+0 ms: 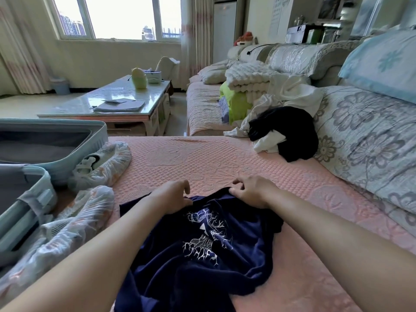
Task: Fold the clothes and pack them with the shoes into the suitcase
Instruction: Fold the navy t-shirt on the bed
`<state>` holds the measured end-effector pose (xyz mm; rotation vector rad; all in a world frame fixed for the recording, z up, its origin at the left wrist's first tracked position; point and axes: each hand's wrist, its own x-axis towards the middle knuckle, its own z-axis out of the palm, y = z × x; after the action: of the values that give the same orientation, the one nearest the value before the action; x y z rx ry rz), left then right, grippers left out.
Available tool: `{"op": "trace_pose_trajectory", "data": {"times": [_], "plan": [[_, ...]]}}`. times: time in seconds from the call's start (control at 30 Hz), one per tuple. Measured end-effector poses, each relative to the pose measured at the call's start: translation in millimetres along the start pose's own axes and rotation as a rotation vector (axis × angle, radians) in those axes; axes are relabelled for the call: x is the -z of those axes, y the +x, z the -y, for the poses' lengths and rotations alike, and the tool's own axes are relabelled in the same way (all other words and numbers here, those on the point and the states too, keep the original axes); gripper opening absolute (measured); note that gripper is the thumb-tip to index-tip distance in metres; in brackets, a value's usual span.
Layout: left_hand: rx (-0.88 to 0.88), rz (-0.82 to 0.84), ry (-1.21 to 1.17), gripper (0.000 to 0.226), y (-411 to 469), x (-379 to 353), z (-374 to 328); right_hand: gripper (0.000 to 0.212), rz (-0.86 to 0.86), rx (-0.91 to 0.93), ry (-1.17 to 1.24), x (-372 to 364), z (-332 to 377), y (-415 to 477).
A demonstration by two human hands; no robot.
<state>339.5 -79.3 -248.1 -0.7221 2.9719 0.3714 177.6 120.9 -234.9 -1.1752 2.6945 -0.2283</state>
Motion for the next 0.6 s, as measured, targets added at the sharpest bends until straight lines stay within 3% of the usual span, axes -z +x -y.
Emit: {"op": "trace_pose_trajectory", "data": {"times": [0.1,0.23,0.33,0.4,0.5,0.6], "plan": [[-0.015,0.069,0.123,0.035,4.1,-1.2,-5.8,0.050,0.033,-0.066,-0.039,-0.9,0.1,3.6],[0.028,-0.153,0.228,0.026,16.2,11.3,-14.9,0.037,0.081,-0.174,-0.257,2.6,-10.1,12.3],[0.110,-0.336,0.237,0.028,30.7,24.2,-14.6,0.034,-0.071,-0.267,-0.181,18.3,-16.6,27.8],[0.240,-0.318,0.256,0.028,41.6,30.0,-14.3,0.043,-0.180,-0.348,-0.163,27.5,-20.9,41.2],[0.396,-0.236,-0.153,0.025,58.4,32.4,-10.7,0.048,-0.169,-0.451,0.071,28.7,-22.6,60.7],[0.454,-0.312,-0.740,0.028,84.0,30.6,1.6,0.043,-0.236,-0.528,0.566,21.3,-19.8,83.9]]}}
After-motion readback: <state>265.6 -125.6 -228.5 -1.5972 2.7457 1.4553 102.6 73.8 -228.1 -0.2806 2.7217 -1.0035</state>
